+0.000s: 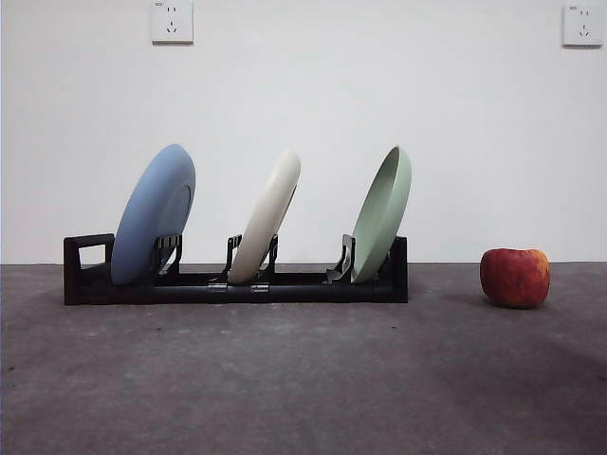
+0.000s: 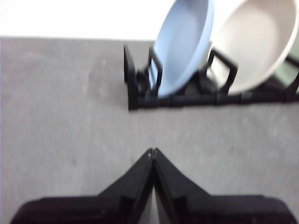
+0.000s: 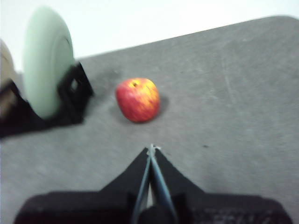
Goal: Take the yellow plate from the plate rack,put the plate on the table,take the apple from the table,put the apple in the plate
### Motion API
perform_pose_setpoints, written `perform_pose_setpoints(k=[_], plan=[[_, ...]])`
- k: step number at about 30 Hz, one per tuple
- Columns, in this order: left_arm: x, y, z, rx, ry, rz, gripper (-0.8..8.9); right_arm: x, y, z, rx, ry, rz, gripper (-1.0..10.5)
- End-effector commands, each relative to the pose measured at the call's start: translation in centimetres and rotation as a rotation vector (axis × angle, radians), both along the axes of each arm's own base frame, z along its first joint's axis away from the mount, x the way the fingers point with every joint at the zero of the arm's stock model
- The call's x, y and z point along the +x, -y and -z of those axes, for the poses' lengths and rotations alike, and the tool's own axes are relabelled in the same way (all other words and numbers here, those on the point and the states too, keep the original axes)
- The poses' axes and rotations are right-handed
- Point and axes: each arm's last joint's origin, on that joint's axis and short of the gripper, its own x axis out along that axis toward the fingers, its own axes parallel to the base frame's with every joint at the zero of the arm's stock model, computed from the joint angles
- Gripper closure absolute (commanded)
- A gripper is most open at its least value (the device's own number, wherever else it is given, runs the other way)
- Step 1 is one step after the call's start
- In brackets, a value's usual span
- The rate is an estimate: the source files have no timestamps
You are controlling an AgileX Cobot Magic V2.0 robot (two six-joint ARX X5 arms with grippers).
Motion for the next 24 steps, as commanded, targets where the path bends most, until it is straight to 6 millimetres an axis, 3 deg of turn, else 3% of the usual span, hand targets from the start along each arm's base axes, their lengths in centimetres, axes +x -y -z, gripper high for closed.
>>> perform_pose_setpoints(k=[1,11,18,24], plan=[[-0.1,0.0,-2.0,-0.010,0.053,-0.004,8.18,-0.4,-0.1,-2.2,0.124,0.065,-0.027,9.6],[1.6,0.3,-8.5,-0.032,0.044,0.121,8.18,-1.8,-0.3,-9.5,0.132,0.147,-0.107,9.6],[4.6,1.0,-12.1,-0.102,-0.093,0.363,8.17,-1.3,-0.5,-13.5,0.144,-0.038,-0.155,9.5],[7.9,1.8,-14.4,-0.204,-0.222,0.618,8.17,-0.3,-0.7,-14.5,0.180,-0.296,-0.219,9.5]])
